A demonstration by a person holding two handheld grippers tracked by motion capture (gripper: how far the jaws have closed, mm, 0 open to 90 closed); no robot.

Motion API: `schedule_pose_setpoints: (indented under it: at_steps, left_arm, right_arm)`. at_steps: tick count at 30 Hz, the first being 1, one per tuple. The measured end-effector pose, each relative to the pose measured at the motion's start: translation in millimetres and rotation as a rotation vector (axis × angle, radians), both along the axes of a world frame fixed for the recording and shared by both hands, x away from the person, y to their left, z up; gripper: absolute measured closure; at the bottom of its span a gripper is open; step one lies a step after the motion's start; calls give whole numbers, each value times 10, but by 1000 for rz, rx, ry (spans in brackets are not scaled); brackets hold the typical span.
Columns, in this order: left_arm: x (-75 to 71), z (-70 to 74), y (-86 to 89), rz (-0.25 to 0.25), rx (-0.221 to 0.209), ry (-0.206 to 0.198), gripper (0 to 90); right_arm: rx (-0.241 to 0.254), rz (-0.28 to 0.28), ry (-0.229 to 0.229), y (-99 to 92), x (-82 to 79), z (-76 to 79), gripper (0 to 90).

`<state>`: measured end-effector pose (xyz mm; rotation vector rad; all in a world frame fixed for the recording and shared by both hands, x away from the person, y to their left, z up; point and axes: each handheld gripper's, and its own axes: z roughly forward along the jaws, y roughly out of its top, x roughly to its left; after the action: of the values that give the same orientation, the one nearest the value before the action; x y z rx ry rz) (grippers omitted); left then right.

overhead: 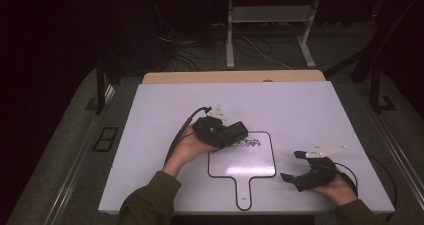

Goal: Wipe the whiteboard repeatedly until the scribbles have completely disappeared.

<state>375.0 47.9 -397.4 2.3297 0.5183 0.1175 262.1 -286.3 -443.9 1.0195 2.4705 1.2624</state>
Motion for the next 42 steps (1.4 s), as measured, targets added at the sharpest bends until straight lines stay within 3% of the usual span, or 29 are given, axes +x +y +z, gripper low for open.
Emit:
schedule_pose_setpoints:
  at_steps: [5, 9, 19, 22, 25, 35, 42]
  left_arm:
    - [72, -62, -99, 2, 3, 2, 391]
    - [144, -139, -207, -13, 40, -15, 391]
    - [199, -278, -287, 20, 52, 13, 391]
    - [218, -301, -285, 12, 70, -1, 392]
    - [208, -340, -308, 14, 100, -3, 392]
    - [189, -359, -329, 18, 105, -15, 392]
    - [112, -353, -390, -32, 114, -18, 392]
  right_arm:
    - [1, -1, 0, -12, 1, -7, 18]
    - [4, 2, -1, -19, -8, -2, 18]
    - [4, 0, 2, -20, -6, -4, 18]
    - [6, -2, 1, -17, -5, -8, 18]
    - [5, 0, 1, -15, -10, -6, 18]
    - [-1, 0, 0, -17, -6, -11, 18]
    - [-3, -4, 5, -14, -6, -13, 18]
